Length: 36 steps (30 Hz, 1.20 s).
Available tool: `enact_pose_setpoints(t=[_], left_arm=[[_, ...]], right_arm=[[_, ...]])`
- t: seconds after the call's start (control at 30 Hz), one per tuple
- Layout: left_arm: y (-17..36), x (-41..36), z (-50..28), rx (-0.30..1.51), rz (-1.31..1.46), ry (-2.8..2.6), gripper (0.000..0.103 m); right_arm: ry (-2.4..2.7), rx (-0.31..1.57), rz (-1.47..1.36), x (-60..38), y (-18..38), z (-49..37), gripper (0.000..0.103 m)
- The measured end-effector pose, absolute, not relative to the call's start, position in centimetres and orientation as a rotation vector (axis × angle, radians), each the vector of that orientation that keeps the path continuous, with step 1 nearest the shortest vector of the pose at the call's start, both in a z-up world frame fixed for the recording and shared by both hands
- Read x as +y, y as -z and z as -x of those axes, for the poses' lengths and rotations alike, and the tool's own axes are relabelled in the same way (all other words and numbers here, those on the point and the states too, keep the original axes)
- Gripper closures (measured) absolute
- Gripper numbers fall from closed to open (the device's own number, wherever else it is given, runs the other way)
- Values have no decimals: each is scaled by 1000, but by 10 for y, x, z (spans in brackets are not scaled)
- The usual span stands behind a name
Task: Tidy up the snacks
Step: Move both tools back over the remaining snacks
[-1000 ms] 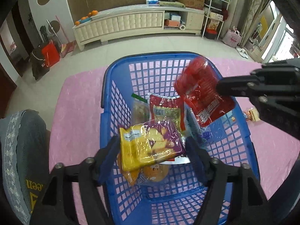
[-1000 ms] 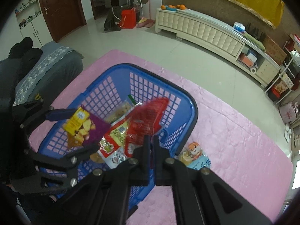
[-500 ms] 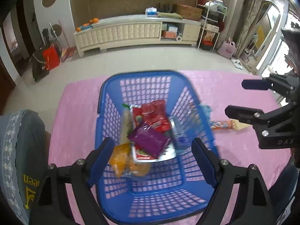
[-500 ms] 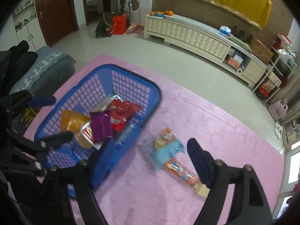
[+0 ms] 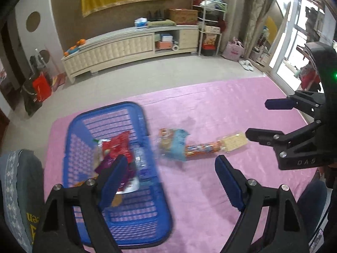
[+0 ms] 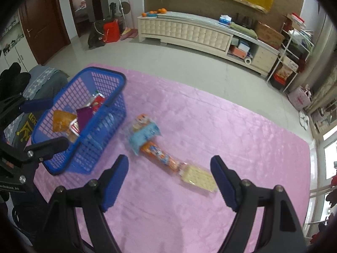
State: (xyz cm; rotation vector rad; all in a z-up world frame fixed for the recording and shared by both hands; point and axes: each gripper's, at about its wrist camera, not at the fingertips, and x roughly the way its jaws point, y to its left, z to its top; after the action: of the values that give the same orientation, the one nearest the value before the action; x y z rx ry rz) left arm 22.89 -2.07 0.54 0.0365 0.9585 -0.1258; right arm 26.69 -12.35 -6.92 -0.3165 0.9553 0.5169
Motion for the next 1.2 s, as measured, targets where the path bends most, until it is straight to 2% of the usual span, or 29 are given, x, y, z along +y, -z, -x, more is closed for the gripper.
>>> enact_pose_setpoints(t=[0.57, 0.87, 1.2], left_arm=[[66, -109, -242, 1055, -84, 194, 20], [122, -110, -253, 1154, -31, 128, 20], [142, -101, -265, 1190, 56, 70, 20]], right_arm=[[-638, 1039, 351, -203, 143, -279, 19], [-796, 1027, 558, -187, 200, -302, 20], [-993, 1046, 633, -169, 236, -336, 20]])
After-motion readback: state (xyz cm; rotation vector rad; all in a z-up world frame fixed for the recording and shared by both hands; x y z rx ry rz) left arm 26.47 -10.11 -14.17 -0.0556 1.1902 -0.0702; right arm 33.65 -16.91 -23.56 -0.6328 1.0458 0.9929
